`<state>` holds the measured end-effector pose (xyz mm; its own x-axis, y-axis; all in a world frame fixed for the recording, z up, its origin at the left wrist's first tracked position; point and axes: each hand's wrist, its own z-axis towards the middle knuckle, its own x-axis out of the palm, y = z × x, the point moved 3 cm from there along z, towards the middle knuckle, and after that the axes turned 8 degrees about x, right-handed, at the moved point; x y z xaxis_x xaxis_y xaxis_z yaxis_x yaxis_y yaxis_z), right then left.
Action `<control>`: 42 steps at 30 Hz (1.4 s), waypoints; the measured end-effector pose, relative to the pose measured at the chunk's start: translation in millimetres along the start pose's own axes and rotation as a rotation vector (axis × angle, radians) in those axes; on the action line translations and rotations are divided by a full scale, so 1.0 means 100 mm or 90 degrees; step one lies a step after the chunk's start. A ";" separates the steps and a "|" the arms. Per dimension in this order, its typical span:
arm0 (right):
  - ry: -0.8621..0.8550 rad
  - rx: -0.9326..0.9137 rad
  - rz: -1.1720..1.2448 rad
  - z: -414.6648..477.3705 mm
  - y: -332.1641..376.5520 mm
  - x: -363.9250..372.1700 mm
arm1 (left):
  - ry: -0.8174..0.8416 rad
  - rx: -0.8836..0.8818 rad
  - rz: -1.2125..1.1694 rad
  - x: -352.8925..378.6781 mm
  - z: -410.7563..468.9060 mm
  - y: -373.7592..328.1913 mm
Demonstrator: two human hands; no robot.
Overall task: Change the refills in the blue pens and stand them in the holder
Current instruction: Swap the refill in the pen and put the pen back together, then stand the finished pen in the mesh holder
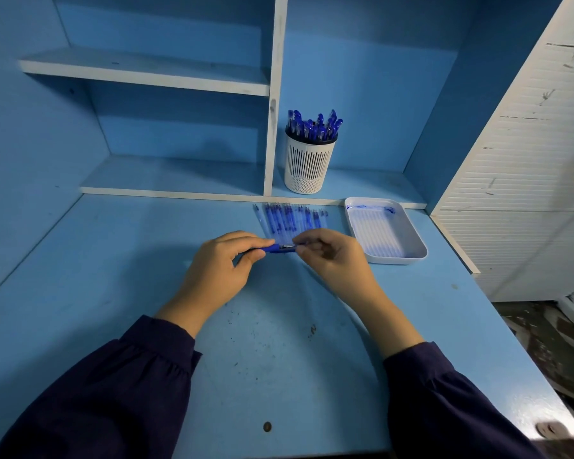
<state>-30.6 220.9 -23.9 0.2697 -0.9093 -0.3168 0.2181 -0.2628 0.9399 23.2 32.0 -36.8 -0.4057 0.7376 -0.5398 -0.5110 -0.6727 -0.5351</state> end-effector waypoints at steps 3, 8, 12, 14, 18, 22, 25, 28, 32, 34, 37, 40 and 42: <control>-0.003 0.011 0.005 -0.02 -0.02 -0.01 | 0.000 -0.001 0.001 -0.01 0.00 0.01; -0.009 0.044 -0.001 -0.04 -0.03 -0.03 | 0.019 0.002 -0.019 0.02 0.01 0.02; -0.006 0.048 0.112 -0.07 0.03 0.01 | -0.006 -0.008 -0.046 0.00 0.01 0.01; -0.019 0.036 0.170 -0.07 0.08 0.04 | -0.023 -0.018 -0.057 -0.01 0.02 0.01; -0.070 -0.035 0.169 -0.04 0.21 0.11 | -0.063 -0.026 -0.072 -0.01 0.08 -0.02; -0.158 -0.121 0.129 -0.05 0.32 0.09 | -0.062 -0.019 -0.014 -0.03 0.12 0.06; -0.261 -0.195 0.090 -0.06 0.41 -0.06 | -0.002 -0.107 0.107 -0.04 0.17 0.26; -0.365 -0.275 0.056 -0.03 0.56 -0.23 | 0.106 -0.172 0.225 -0.04 0.25 0.40; -0.477 -0.390 0.017 0.13 0.82 -0.46 | 0.167 -0.198 0.271 0.00 0.38 0.51; -0.519 -0.434 -0.008 0.24 0.97 -0.55 | 0.170 -0.203 0.270 0.03 0.43 0.55; -0.554 -0.486 -0.050 0.44 1.19 -0.64 | 0.191 -0.217 0.256 0.08 0.44 0.59; -0.582 -0.504 -0.100 0.65 1.33 -0.68 | 0.212 -0.238 0.227 0.10 0.43 0.61; -0.591 -0.504 -0.130 0.79 1.38 -0.67 | 0.228 -0.246 0.222 0.11 0.43 0.62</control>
<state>-92.6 220.0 136.8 -0.5325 -0.8439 0.0658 0.7726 -0.4528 0.4451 -45.4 1.1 -47.8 -0.1864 0.4509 -0.8729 -0.0573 -0.8919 -0.4485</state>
